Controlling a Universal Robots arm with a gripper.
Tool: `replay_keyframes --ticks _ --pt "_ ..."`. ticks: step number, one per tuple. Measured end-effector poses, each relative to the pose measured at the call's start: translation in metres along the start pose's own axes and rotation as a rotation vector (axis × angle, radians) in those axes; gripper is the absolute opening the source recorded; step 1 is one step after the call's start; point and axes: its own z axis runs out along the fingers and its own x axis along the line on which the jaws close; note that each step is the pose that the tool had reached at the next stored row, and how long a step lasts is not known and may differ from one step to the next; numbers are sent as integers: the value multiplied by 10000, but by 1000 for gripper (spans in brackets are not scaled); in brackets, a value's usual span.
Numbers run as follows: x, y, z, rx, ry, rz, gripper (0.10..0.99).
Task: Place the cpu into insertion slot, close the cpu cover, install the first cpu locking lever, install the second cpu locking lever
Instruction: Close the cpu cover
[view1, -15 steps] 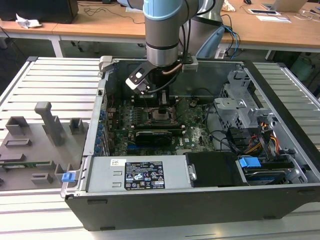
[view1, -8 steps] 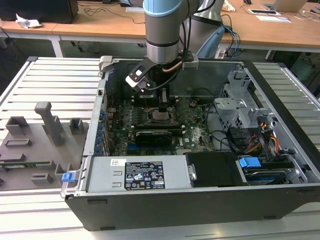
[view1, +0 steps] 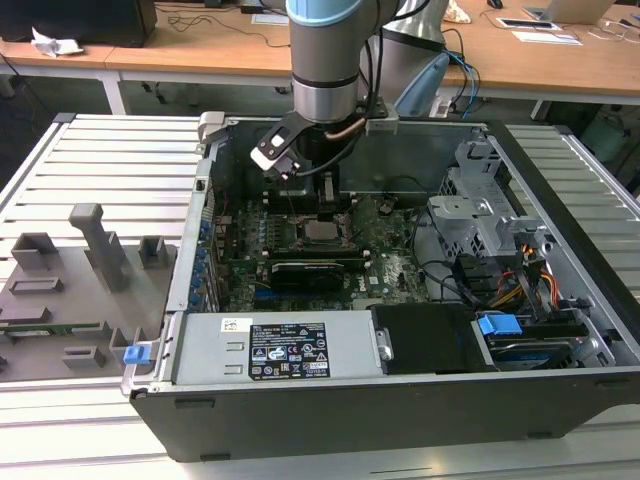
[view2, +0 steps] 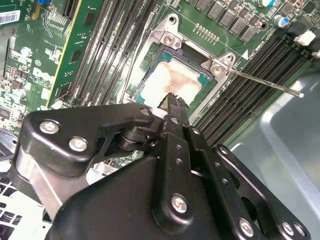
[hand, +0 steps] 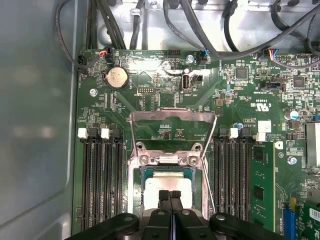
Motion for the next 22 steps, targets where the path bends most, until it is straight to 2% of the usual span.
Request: replay_keyframes --ticks 5,7,12,14,19,22 --pt "0 0 -48 0 -1 1 106" --pt "0 9 -160 0 -2 2 106" --pt "-1 26 -355 0 -51 -2 106" --pt "-1 38 -359 2 -53 -1 106" --pt "-1 126 -353 25 -59 8 106" --pt "-2 147 -351 27 -60 15 106"
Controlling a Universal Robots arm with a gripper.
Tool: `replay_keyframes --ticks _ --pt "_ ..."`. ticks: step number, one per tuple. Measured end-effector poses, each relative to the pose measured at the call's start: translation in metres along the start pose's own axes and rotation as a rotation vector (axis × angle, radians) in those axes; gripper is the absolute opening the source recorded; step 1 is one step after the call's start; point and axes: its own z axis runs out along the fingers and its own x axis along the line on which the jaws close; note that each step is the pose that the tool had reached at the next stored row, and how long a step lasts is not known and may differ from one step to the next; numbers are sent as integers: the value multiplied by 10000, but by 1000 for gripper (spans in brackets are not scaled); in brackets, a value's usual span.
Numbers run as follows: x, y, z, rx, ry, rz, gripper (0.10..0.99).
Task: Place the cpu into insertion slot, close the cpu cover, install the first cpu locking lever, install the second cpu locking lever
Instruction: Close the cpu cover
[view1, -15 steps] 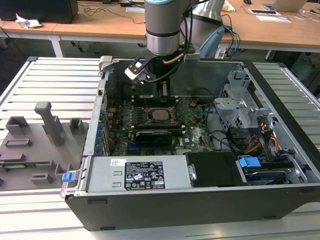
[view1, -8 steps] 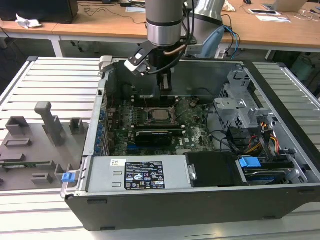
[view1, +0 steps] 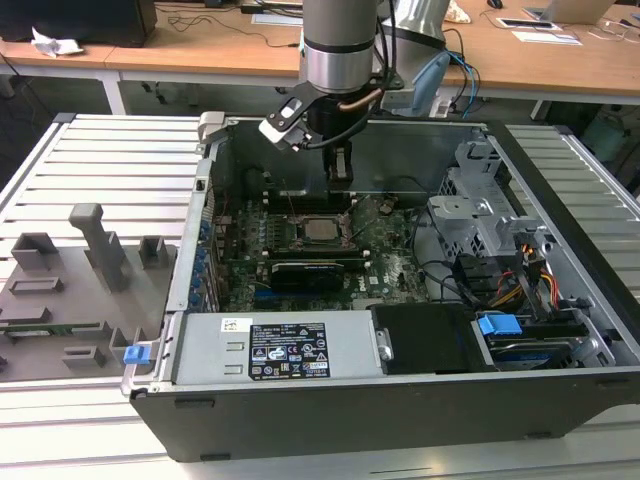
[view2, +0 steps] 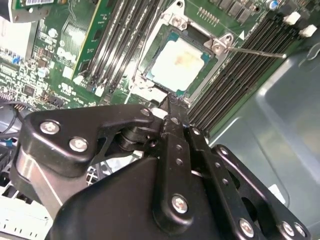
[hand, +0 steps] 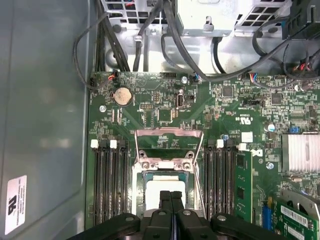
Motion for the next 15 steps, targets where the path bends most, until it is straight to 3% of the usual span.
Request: replay_keyframes --ticks 10,15 --pt "0 38 -65 -1 1 1 106" --pt "0 126 -58 10 -1 1 106"
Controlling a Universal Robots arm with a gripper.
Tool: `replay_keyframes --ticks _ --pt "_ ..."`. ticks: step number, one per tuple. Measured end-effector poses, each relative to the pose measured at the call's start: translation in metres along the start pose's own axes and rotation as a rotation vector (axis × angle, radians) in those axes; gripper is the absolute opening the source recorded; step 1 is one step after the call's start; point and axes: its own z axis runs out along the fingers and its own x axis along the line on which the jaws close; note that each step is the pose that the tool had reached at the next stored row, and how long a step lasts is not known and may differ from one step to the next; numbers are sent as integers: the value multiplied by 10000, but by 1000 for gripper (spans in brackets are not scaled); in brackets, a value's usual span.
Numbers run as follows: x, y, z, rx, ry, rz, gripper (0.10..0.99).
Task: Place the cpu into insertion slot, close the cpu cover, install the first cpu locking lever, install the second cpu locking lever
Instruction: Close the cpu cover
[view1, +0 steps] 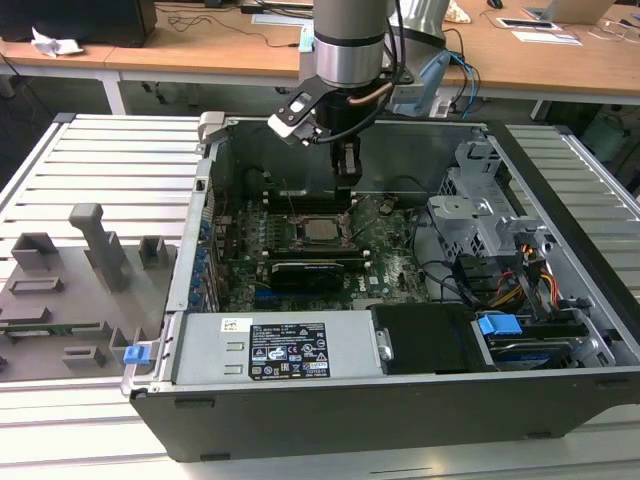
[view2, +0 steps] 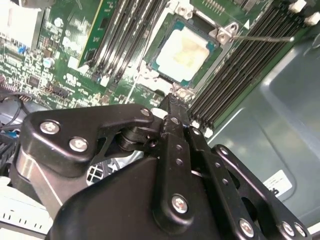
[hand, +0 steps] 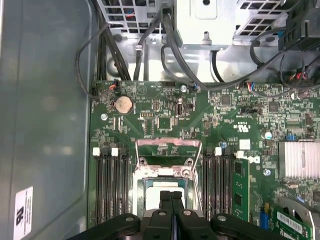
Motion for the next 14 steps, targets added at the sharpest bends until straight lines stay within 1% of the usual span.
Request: replay_keyframes --ticks 4,6,7,8,9,13,14 --pt "0 76 5 16 0 0 106" --pt "0 102 7 17 -1 -1 106" --pt "0 112 -3 17 -2 -1 106" --pt "-1 124 -45 16 -1 -1 106" --pt "-1 132 -55 16 -1 0 106" --pt "-1 190 -55 17 -9 -1 106" --pt "-1 231 -51 16 -9 -2 106"
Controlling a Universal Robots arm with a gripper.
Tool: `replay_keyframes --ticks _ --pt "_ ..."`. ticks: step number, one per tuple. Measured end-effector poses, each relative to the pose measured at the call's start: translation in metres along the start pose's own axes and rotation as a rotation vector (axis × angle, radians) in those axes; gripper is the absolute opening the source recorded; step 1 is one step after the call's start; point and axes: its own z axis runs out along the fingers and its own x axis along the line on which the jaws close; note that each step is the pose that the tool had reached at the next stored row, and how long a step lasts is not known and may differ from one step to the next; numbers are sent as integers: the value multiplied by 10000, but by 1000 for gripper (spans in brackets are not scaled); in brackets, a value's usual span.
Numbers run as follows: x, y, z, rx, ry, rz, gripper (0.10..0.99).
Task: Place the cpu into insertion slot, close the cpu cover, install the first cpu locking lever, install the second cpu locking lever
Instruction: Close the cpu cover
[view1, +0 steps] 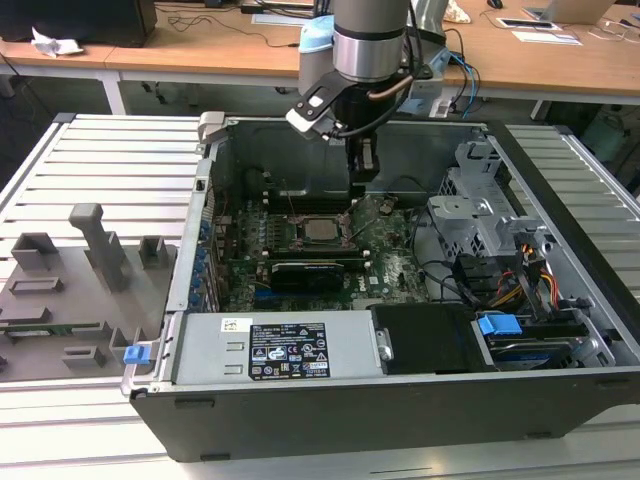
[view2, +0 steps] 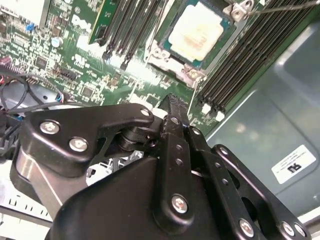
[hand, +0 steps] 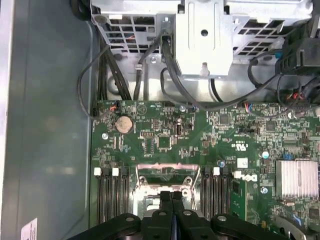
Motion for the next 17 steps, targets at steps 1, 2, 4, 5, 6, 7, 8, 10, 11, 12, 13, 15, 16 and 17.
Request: replay_keyframes --ticks 1,2,4,5,6,7,8,10,11,12,13,15,16,17 --pt "0 45 2 1 -1 2 106" --pt "0 70 -13 8 -4 0 106" --pt "-1 91 -46 12 -3 0 106" --pt "-1 98 -56 12 -3 1 106" --pt "-1 109 -61 12 -2 1 106" --pt "0 123 -61 11 1 1 106" --pt "0 138 -60 11 0 2 106" --pt "-1 169 -59 12 -4 1 106" --pt "-1 185 -58 12 -3 0 106" --pt "-1 202 -56 12 -3 0 106" --pt "-1 218 -55 12 -3 0 106" --pt "-1 250 -53 13 -4 1 106" --pt "-1 265 -52 14 -4 0 106" --pt "-1 279 -51 14 -4 -1 106"
